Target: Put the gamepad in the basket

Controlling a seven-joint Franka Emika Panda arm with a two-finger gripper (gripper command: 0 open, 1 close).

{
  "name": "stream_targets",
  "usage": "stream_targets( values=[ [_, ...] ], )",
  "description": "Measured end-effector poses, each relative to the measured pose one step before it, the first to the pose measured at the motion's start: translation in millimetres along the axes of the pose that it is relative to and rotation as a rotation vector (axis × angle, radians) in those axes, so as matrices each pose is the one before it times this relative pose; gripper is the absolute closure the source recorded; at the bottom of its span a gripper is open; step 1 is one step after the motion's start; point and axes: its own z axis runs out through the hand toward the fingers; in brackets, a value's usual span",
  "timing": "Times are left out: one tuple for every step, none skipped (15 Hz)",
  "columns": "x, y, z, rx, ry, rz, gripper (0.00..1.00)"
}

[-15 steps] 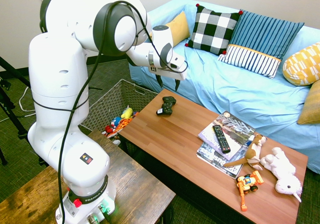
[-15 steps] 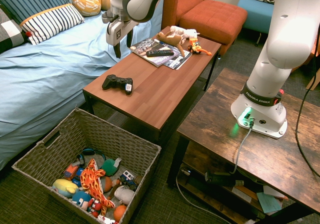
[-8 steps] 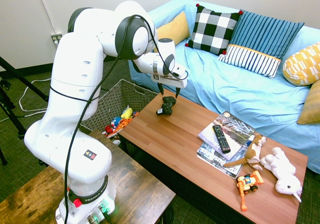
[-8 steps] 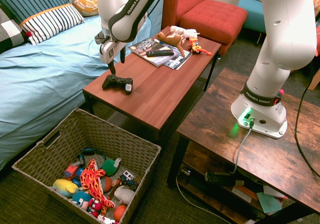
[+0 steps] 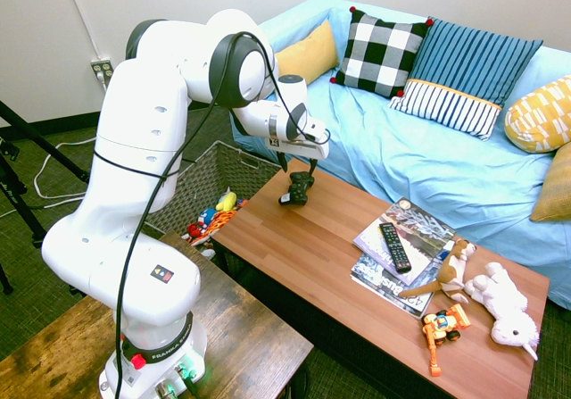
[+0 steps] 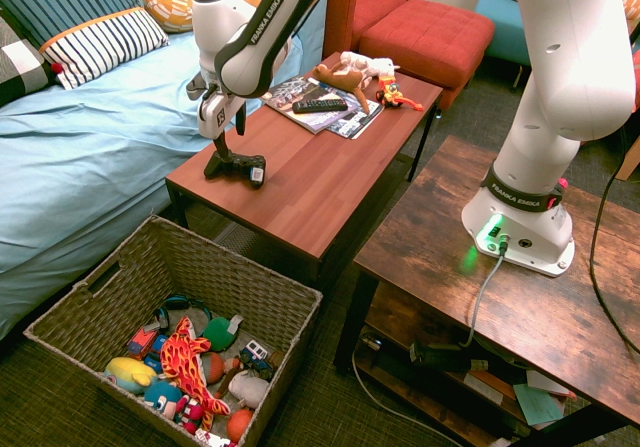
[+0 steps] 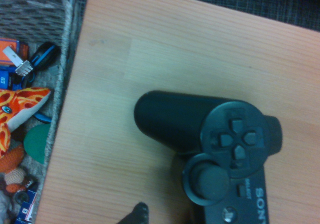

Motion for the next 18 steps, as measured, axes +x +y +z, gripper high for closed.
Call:
stream_targets(
  values=[
    [-0.11, -0.51, 5.36, 0.00435, -0.00751, -0.01084, 0.0],
    [0.62, 0.01, 5.91, 0.00003, -0.00735, -0.00196, 0.0],
    [2.18, -0.35, 4.95, 0.00126, -0.00439, 0.00263, 0.0],
    [1.94, -0.54, 4.93, 0.00066, -0.00375, 0.00205, 0.0],
    [1.83, -1.11, 5.34, 0.00233, -0.005, 0.00099, 0.0],
    [1.21, -1.02, 5.79, 0.00097, -0.00532, 0.00014, 0.0],
    [1.17, -0.82, 6.03, 0.00089, -0.00568, 0.00314, 0.0],
    [1.28, 0.29, 6.72, -0.00233, -0.00488, 0.00389, 0.0],
    [2.14, 1.6, 5.49, -0.00213, -0.00377, 0.00653, 0.0],
    [1.92, 2.46, 4.89, -0.00337, -0.00345, 0.00372, 0.0],
    [1.38, 1.6, 3.47, -0.00175, -0.00263, 0.00327, 0.0],
    [0.87, 0.68, 2.34, 0.00118, -0.00332, 0.00389, 1.0],
    [0.88, 0.06, 1.61, 0.00218, -0.00252, -0.0002, 1.0],
    [0.37, 0.58, 1.22, 0.00289, -0.00405, 0.0018, 1.0],
    [0.6, 0.67, 0.38, 0.00203, -0.00211, 0.00049, 1.0],
    [0.82, 0.6, -0.15, 0.00146, -0.00068, 0.00163, 1.0],
    [0.77, 0.13, -0.09, 0.00171, -0.00093, 0.00181, 1.0],
    [0.34, -0.24, 0.54, 0.00086, -0.00187, 0.00167, 1.0]
  ],
)
